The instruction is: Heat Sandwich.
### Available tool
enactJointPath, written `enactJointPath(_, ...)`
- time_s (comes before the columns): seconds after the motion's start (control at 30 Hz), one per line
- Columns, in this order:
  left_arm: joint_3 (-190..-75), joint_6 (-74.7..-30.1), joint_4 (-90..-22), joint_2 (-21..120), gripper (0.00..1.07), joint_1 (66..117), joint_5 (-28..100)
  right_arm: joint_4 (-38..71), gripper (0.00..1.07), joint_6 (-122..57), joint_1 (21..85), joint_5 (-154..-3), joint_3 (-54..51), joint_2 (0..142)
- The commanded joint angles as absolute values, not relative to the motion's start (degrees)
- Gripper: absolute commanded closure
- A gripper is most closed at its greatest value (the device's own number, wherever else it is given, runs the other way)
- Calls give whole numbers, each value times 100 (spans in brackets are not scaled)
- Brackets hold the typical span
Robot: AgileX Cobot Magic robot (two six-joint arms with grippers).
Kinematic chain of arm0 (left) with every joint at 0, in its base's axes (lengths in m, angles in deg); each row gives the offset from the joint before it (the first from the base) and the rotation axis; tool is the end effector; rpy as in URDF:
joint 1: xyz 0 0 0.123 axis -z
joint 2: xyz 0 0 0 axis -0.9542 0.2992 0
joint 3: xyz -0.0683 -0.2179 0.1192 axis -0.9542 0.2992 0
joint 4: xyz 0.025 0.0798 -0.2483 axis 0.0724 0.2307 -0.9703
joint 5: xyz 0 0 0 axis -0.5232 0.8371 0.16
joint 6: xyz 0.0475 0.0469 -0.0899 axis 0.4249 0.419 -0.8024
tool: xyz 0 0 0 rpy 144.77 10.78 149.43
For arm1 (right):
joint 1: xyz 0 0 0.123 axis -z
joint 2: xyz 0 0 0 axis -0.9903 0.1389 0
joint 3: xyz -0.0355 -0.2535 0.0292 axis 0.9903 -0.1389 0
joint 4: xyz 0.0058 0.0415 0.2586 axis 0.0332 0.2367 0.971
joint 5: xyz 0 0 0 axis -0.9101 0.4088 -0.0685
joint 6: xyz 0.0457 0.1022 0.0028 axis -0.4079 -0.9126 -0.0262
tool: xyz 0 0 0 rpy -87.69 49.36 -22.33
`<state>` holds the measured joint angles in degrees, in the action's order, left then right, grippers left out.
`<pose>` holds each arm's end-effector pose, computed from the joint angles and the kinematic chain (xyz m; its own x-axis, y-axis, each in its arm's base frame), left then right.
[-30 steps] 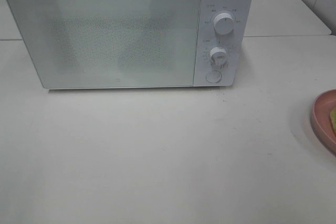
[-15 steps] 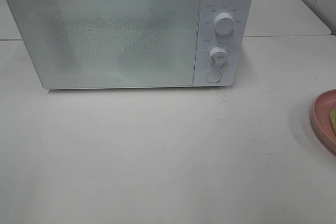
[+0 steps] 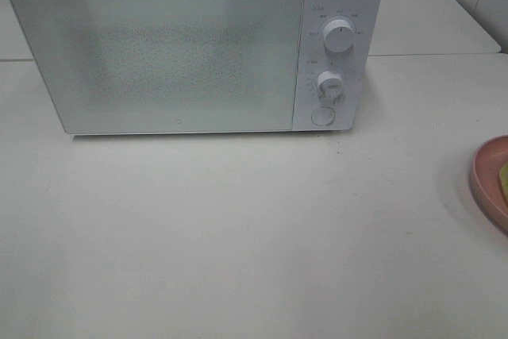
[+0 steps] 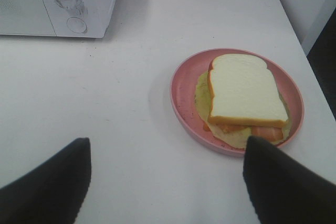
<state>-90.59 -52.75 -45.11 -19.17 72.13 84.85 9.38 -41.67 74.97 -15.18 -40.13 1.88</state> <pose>0.0511 -0.0058 0.2741 -0.4372 0.0241 -0.8991 0.0538 0.9986 0.0006 0.0507 -0.0062 0.2763 -0.4305 -0.0299 -0.9021 -0.0137 0.9996 -0.0266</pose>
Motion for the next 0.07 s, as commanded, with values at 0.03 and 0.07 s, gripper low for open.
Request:
enactJointPath(0.03,-9042,-5269,-4533,-2072,5,7208,8394,961,31,-4133,7537,-1581,-4019,39)
enactJointPath(0.07,-9042,-5269,-4533,-2072,5,7208,8394,961,31,-4133,7537,-1581,-4019,39)
